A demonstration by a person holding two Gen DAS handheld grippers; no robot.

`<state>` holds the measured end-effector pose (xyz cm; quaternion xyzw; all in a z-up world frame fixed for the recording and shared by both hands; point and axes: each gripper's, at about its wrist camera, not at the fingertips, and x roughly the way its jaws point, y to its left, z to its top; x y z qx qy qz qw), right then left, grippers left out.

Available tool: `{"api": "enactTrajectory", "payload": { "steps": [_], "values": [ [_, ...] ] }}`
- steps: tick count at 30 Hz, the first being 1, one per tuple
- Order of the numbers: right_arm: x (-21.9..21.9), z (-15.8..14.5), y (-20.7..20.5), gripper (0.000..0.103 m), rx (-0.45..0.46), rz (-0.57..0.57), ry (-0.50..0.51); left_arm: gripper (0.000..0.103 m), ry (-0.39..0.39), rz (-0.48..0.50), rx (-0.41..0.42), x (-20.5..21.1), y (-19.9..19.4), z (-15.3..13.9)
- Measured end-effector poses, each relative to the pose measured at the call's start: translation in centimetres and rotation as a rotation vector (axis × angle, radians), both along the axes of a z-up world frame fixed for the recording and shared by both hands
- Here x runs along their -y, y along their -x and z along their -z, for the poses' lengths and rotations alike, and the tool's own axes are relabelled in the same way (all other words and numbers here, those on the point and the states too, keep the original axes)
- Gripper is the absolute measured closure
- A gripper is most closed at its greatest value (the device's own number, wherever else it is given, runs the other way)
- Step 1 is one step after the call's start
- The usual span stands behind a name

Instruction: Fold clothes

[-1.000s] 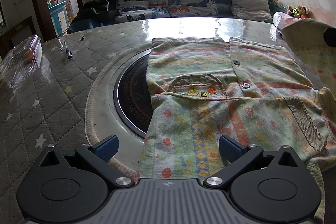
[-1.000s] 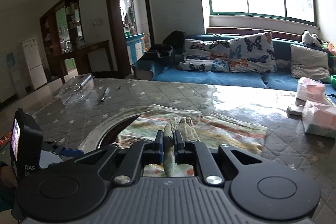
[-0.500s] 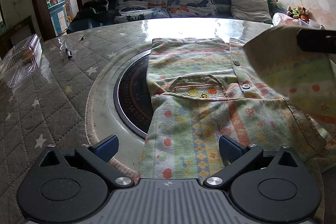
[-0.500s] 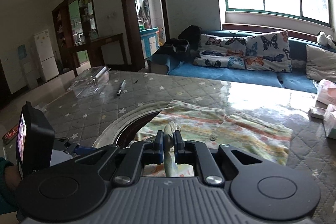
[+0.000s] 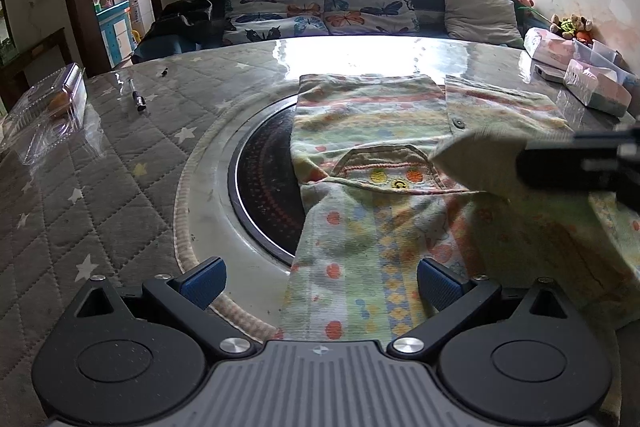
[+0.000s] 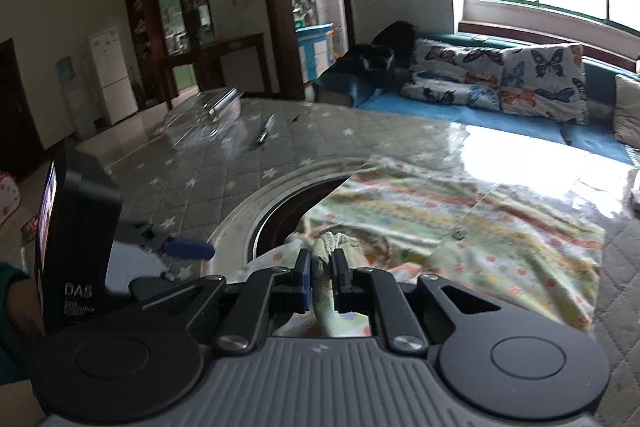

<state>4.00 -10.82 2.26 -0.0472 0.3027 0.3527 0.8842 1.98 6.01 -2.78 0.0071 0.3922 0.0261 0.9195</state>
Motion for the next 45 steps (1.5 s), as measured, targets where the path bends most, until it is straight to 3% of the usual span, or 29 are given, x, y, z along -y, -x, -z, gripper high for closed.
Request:
{"api": "enactTrajectory", "payload": {
  "steps": [2, 11, 23, 35, 45],
  "values": [
    [-0.3, 0.1, 0.2, 0.086, -0.003, -0.008, 0.005, 0.000, 0.000, -0.005, 0.001, -0.2, 0.0, 0.0],
    [0.3, -0.2, 0.4, 0.085, -0.004, -0.008, 0.000, 0.000, -0.001, -0.036, 0.008, -1.1, 0.3, -0.3],
    [5.2, 1.6, -0.3, 0.084, -0.040, 0.118, 0.082, 0.000, 0.012, -0.084, 0.052, -2.2, 0.4, -1.5],
    [11.9, 4.9, -1.8, 0.084, -0.118, 0.300, 0.135, 0.000, 0.000, -0.029, 0.053, 0.1, -0.4, -1.7],
    [12.4, 3.8, -3.1, 0.083, -0.079, 0.323, 0.098, 0.000, -0.013, 0.007, 0.050, 1.7, -1.3, -1.7]
  ]
}}
